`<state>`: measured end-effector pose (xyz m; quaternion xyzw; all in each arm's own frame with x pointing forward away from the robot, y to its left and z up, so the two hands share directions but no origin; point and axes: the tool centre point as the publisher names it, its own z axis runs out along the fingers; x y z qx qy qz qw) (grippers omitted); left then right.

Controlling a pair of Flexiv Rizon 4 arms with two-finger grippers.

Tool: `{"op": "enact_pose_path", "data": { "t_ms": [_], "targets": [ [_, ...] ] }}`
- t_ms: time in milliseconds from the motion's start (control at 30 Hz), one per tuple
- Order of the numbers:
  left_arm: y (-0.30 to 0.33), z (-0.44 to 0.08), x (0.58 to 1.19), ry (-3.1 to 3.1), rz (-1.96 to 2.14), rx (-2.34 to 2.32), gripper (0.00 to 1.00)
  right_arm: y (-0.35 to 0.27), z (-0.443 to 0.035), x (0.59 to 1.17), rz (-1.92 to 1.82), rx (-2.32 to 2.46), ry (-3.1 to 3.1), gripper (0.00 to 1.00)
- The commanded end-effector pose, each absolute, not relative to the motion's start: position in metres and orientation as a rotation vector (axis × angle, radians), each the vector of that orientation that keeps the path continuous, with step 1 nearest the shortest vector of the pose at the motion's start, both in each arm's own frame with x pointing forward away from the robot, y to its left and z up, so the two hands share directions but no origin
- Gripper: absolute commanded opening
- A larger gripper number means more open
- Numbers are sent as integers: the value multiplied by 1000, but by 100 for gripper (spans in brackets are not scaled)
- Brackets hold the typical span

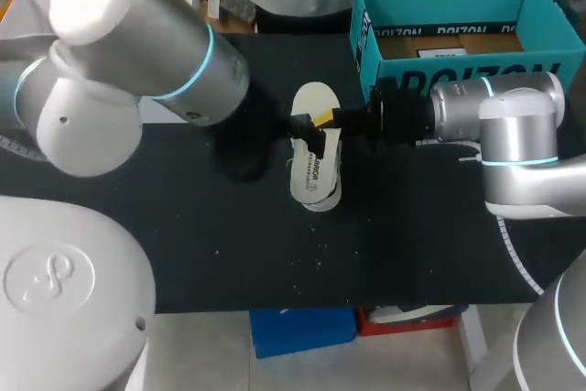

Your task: Take the shoe out of the shoebox, open the shoe tongue, remove and reinsert the insole, then place the shoe into the shoebox

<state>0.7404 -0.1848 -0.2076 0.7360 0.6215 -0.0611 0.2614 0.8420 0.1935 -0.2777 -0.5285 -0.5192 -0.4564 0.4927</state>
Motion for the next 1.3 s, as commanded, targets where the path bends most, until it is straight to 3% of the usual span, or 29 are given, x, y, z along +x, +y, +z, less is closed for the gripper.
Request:
{"op": "enact_pose_path", "data": {
  "t_ms": [33, 1300],
  "targets": [
    [-197, -206, 751, 2117, 297, 2158, 100, 195, -278, 842, -1109, -1284, -1259, 0],
    [-204, -221, 782, 2223, 193, 2104, 100, 195, -278, 842, -1109, -1284, -1259, 0]
  ]
}}
